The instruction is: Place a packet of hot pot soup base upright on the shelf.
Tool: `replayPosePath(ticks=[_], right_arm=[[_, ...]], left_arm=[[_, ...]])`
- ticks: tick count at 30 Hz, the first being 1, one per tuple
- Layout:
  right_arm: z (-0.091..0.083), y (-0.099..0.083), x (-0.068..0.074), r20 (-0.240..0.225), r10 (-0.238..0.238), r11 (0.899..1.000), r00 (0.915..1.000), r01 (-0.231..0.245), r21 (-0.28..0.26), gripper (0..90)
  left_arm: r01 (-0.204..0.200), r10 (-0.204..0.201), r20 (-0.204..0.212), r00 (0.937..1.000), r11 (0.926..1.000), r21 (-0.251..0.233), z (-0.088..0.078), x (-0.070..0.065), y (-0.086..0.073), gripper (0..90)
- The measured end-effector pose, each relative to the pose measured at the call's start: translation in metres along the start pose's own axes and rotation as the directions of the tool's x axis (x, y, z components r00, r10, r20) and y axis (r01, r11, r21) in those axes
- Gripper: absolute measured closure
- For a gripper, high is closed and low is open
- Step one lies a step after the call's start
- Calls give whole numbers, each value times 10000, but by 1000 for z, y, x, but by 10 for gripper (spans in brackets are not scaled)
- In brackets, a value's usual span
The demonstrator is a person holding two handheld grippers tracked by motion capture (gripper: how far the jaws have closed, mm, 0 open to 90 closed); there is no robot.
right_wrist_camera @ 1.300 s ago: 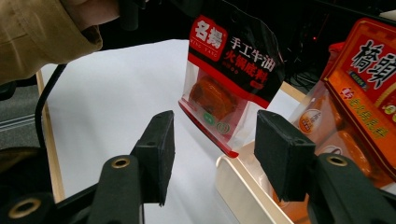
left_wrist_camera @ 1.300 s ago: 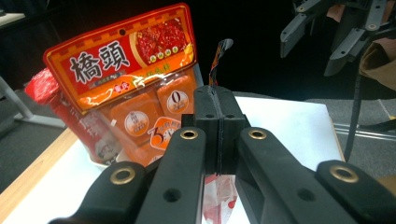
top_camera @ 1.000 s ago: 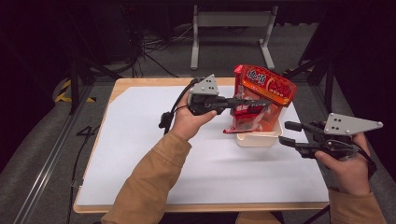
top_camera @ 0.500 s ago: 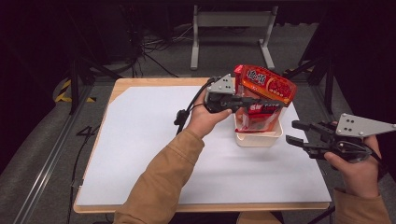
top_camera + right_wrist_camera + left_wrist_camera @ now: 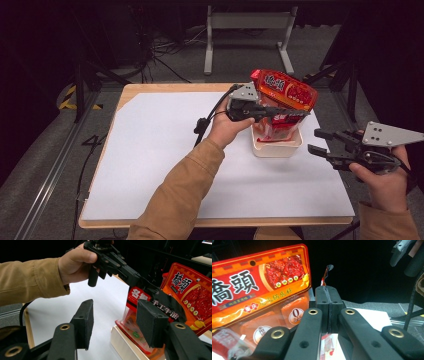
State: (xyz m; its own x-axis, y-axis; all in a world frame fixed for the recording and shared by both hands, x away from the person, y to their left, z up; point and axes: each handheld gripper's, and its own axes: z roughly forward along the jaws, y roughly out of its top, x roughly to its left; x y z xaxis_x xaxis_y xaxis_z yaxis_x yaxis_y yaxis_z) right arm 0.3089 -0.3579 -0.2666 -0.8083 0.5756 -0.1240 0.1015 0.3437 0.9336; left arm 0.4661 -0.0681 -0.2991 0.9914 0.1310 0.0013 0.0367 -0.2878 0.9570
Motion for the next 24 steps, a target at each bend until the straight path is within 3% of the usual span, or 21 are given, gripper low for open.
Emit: replayPosePath(ticks=[3, 10, 16, 24], right_arm=[[0, 0, 0, -15, -11, 10000, 10000, 11, 4, 485], [1, 0, 0, -13, 7, 10000, 10000, -7, 19, 485], [3, 0, 1, -63, -47, 10000, 10000, 47, 18, 483], [2, 0, 1, -56, -29, 10000, 10000, 29, 4, 480]], left_arm=[[53, -53, 87, 9999, 10000, -45, 3, -1, -1, 900], [-226, 232, 217, 9995, 9994, -256, -5, -8, 7, 900], [-248, 249, 285, 9993, 9997, -43, 0, -7, 3, 900], [87, -91, 209, 9997, 9998, 163, 11, 0, -8, 899]])
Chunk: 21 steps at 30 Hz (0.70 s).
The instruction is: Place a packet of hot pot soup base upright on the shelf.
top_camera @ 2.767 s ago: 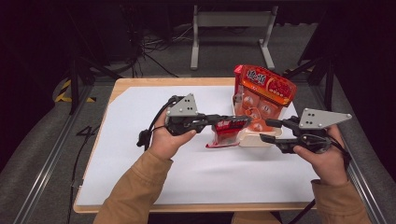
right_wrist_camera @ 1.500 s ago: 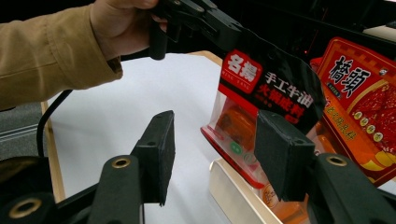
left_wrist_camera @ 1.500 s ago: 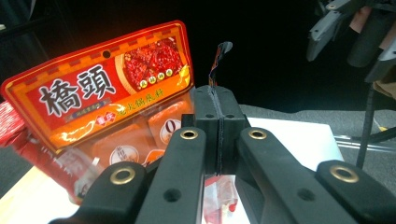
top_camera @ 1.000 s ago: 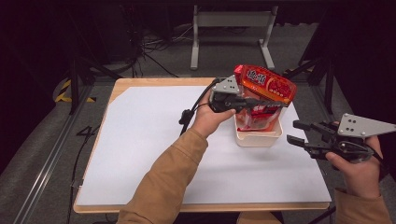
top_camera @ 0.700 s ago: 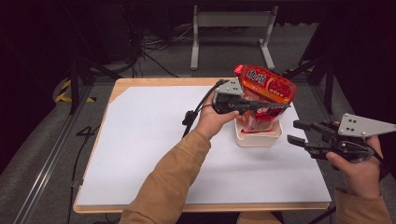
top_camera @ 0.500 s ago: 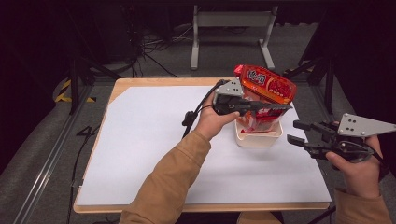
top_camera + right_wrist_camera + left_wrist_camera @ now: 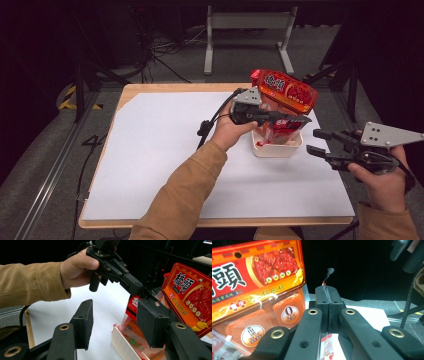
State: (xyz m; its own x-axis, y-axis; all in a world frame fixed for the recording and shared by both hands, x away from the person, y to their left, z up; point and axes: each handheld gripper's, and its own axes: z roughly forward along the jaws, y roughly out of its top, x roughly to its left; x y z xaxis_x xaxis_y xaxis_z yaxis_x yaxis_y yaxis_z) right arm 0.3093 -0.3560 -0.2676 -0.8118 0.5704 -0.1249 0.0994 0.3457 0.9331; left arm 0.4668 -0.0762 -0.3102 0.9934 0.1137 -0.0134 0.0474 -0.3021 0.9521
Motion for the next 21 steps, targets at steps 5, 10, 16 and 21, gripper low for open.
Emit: replayPosePath(ticks=[5, 10, 16, 21], right_arm=[[2, 0, 0, -42, -24, 10000, 10000, 24, 41, 480], [4, 0, 1, -110, -47, 10000, 9999, 48, 79, 479], [5, -1, 1, -130, -20, 9999, 9999, 22, 101, 477], [9, -1, 1, -155, -27, 9999, 9999, 29, 161, 469]], left_arm=[[101, -98, -159, 9998, 9999, 141, 6, 1, -5, 897], [269, -264, -256, 9993, 9994, 221, 11, 3, -11, 869], [718, -709, -715, 9949, 9974, 97, 4, 5, -15, 642], [839, -829, -857, 9929, 9964, 80, -5, 2, -14, 515]])
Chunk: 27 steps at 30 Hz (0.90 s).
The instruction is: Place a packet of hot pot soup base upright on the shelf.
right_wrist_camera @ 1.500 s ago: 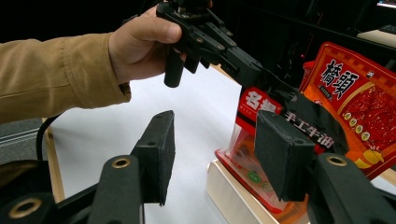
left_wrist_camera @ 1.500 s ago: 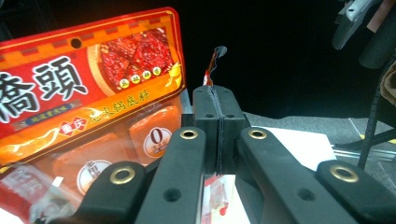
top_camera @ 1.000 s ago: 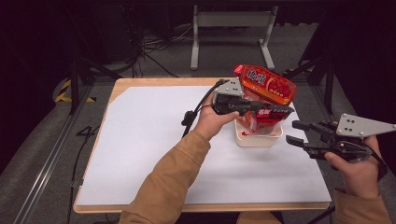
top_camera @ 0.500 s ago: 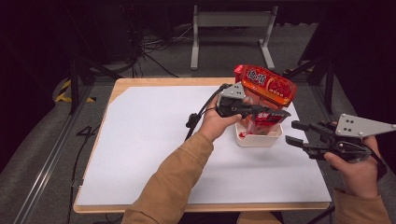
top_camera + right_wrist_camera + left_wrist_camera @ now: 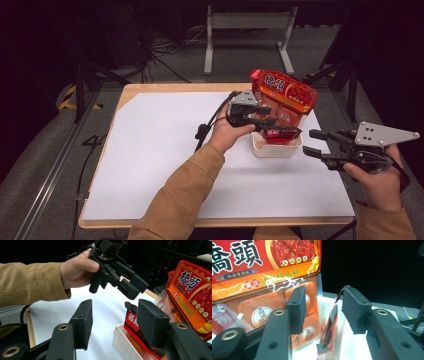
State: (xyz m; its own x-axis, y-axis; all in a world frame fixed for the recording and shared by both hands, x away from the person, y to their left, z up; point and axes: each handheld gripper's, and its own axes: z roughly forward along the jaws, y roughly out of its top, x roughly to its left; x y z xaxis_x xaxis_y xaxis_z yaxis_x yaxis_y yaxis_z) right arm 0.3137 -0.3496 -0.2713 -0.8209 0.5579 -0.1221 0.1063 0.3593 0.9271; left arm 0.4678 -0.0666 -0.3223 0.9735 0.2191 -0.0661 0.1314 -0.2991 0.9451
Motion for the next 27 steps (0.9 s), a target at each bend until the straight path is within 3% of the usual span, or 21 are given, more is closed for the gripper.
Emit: replayPosePath(ticks=[6, 15, 27], right_arm=[[5, -1, -3, -20, 105, 9999, 9999, -104, 32, 453], [13, -3, -13, 82, 339, 9994, 9994, -339, 37, 439], [20, -14, -26, 680, 856, 9961, 9940, -870, 178, 377]], left_arm=[[94, -94, -252, 9996, 10000, 5, -16, -3, 0, 405], [175, -179, -757, 9970, 9998, -61, -51, -12, -3, 322], [232, -204, -1660, 9859, 9996, 150, -105, -25, -17, 248]])
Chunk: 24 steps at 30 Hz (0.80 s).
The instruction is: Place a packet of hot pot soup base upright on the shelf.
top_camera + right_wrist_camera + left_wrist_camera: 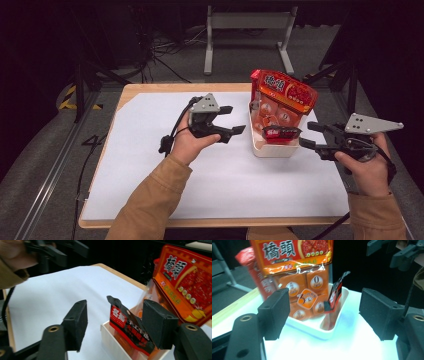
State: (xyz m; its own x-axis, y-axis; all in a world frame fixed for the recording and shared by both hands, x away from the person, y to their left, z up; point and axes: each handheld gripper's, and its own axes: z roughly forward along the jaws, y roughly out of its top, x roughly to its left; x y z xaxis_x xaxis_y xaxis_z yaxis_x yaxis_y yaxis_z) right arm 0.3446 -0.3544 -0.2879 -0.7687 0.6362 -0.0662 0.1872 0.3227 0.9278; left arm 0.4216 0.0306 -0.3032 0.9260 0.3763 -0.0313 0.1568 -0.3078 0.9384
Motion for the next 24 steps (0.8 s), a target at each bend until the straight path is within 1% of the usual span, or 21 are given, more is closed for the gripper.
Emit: replayPosePath(ticks=[1, 3, 7, 9, 10, 11, 12, 13, 15, 16, 18, 19, 22, 23, 24], right_arm=[[0, -1, 0, 96, 100, 9999, 9999, -100, -15, 372], [2, -5, 0, 246, 299, 9995, 9993, -297, -84, 358], [7, -13, -1, 387, 375, 9992, 9985, -379, 110, 333], [7, -16, -1, 494, 456, 9988, 9977, -465, 172, 328], [7, -19, -1, 562, 541, 9984, 9970, -551, 162, 325], [8, -20, -1, 590, 571, 9982, 9966, -582, 168, 323], [8, -22, -1, 640, 638, 9977, 9959, -652, 195, 321], [8, -24, -1, 664, 678, 9975, 9955, -691, 177, 316], [9, -27, 0, 689, 697, 9972, 9952, -713, 217, 311], [9, -27, 0, 689, 697, 9972, 9952, -713, 217, 311], [10, -30, 0, 725, 715, 9969, 9948, -736, 268, 306], [11, -32, 0, 764, 706, 9968, 9946, -731, 309, 305], [15, -37, 2, 806, 750, 9965, 9939, -778, 321, 299], [17, -39, 3, 794, 791, 9960, 9937, -820, 343, 299], [19, -41, 3, 749, 813, 9957, 9939, -843, 374, 299]], left_arm=[[-20, 20, -67, 10000, 10000, 46, -5, 0, -2, 239], [72, -72, -246, 9997, 10000, 21, -14, 0, -9, 216], [254, -251, -436, 9987, 9996, 74, -33, 1, -21, 187], [401, -394, -678, 9969, 9992, 81, -44, 1, -28, 180], [460, -451, -734, 9963, 9989, 105, -47, 1, -31, 175], [461, -447, -839, 9955, 9988, 147, -51, 1, -34, 170], [584, -567, -981, 9936, 9982, 149, -56, 1, -39, 167], [582, -556, -1110, 9923, 9981, 202, -60, 1, -43, 162], [761, -727, -1297, 9889, 9969, 216, -68, 1, -52, 155], [761, -727, -1297, 9889, 9969, 216, -68, 1, -52, 152], [840, -795, -1479, 9858, 9962, 246, -75, 2, -60, 148], [901, -853, -1504, 9849, 9956, 250, -77, 3, -63, 147], [1110, -1062, -1758, 9787, 9937, 181, -86, 6, -75, 147], [1210, -1163, -1782, 9771, 9925, 155, -88, 6, -78, 147], [1215, -1166, -1780, 9771, 9924, 169, -89, 7, -80, 145]])
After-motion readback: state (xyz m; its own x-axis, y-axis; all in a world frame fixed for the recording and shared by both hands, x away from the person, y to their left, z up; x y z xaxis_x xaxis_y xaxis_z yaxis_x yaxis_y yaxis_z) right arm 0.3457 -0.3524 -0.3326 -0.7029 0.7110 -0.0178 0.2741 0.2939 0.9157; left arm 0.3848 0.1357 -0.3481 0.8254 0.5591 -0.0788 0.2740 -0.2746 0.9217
